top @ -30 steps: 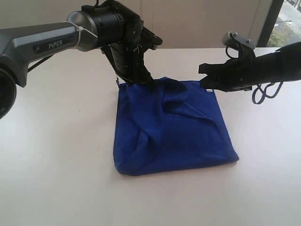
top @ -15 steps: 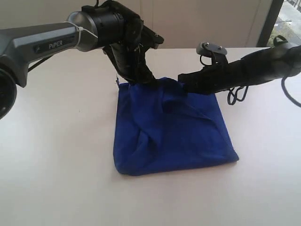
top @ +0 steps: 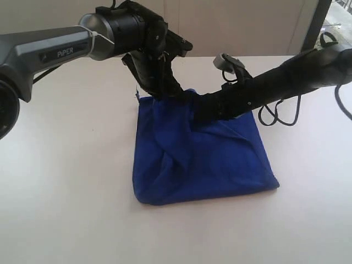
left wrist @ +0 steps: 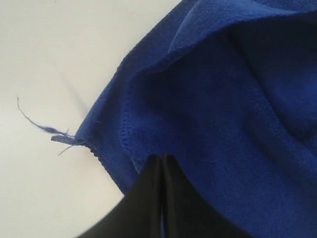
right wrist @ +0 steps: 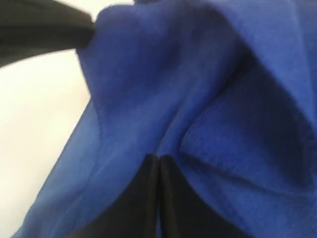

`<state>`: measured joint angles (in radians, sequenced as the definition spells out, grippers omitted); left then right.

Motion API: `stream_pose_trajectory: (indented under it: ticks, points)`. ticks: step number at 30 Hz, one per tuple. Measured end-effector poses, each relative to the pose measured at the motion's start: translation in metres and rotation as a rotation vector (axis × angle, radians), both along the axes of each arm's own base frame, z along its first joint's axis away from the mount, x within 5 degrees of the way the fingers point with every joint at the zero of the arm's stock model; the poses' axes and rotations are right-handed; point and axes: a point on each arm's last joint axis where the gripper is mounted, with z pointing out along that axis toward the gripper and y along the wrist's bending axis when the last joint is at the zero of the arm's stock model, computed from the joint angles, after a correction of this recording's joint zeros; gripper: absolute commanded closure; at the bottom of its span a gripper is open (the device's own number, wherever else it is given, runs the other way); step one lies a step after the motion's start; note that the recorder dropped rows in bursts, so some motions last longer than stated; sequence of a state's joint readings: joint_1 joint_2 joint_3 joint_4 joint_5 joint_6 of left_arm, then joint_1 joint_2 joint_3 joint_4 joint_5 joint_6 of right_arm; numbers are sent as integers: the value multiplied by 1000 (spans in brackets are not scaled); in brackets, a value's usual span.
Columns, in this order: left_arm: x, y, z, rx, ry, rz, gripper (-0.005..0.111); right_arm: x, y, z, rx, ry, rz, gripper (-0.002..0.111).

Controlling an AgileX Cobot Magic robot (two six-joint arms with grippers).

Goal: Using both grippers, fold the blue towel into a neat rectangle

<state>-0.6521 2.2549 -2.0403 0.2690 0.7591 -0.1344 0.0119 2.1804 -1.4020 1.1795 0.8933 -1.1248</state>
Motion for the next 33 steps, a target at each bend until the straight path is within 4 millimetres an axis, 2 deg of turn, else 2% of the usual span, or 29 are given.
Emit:
stream_pose_trajectory:
  ticks: [7,14,18,19,22,25,29,33]
  points:
    - [0,0,0,-6,5,0,107,-2,-3,10,-53,-30,22,108]
    - [0,-1,0,-8,6,0,107,16,-36,22,-227,-130,-257,108]
    - [0,-1,0,-8,6,0,107,20,-38,10,-265,-127,-291,108]
    - [0,-1,0,-8,6,0,107,22,-37,-2,-287,-117,-302,108]
    - [-1,-1,0,-10,10,1,107,24,-40,-17,-317,-108,-324,108]
    - [-1,-2,0,-20,9,1,107,25,-41,-20,-350,-140,-301,108]
    - [-1,-3,0,-39,15,3,107,25,-30,-19,-376,-192,-227,108]
    - [-1,-3,0,-42,15,3,107,16,-7,-19,-343,-224,-11,108]
